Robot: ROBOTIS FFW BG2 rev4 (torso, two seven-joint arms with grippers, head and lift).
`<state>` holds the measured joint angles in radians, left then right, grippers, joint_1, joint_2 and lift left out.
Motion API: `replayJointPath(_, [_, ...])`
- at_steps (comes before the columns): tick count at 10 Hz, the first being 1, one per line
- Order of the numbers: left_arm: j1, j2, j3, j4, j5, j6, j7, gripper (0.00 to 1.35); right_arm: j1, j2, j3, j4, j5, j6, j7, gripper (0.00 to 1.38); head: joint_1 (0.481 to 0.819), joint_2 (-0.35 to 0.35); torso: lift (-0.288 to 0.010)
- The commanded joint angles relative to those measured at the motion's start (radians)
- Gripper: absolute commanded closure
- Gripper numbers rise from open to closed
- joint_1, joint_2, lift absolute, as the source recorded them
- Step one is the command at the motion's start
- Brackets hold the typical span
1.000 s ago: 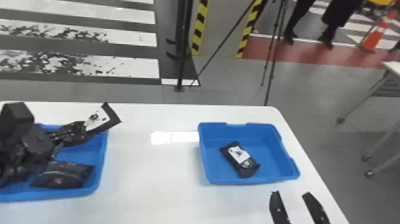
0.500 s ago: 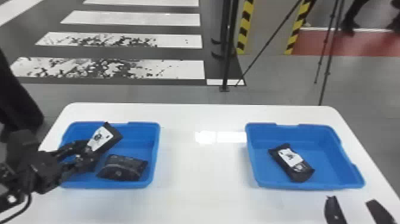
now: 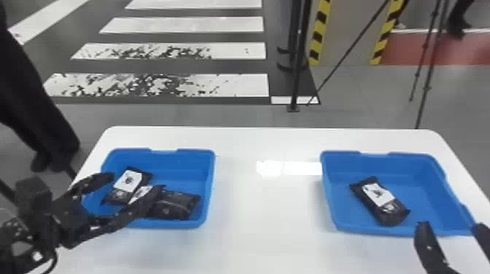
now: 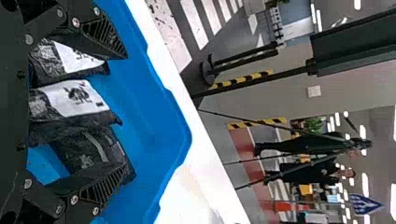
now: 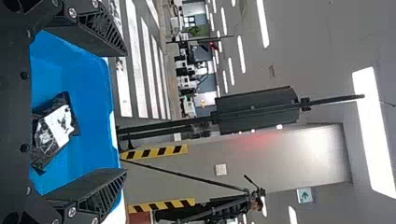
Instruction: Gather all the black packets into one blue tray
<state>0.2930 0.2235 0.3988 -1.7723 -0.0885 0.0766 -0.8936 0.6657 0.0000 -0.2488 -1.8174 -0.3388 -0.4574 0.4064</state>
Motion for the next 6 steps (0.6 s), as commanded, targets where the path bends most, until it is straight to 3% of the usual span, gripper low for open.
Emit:
replayJointPath(1, [0.078,-0.016,0.0,-0.045,0.081,-0.055,0.022,0.21,-0.001,0.001,-0.02,-0.12,0.095,0.146,0.0,0.14,0.695,0.033,-0.11])
replayJointPath(3, [0.213,-0.041,0.006,-0.119,0.2,-0.123,0.096,0.21,-0.008,0.001,-0.044,-0.27,0.195,0.379,0.002,0.14,0.695,0.033,-0.11])
replayJointPath(6, [0.416,-0.092,-0.01,-0.195,0.408,-0.263,0.199,0.22,-0.089,0.001,-0.078,-0.27,0.239,0.583,0.055,0.14,0.695,0.033,-0.11])
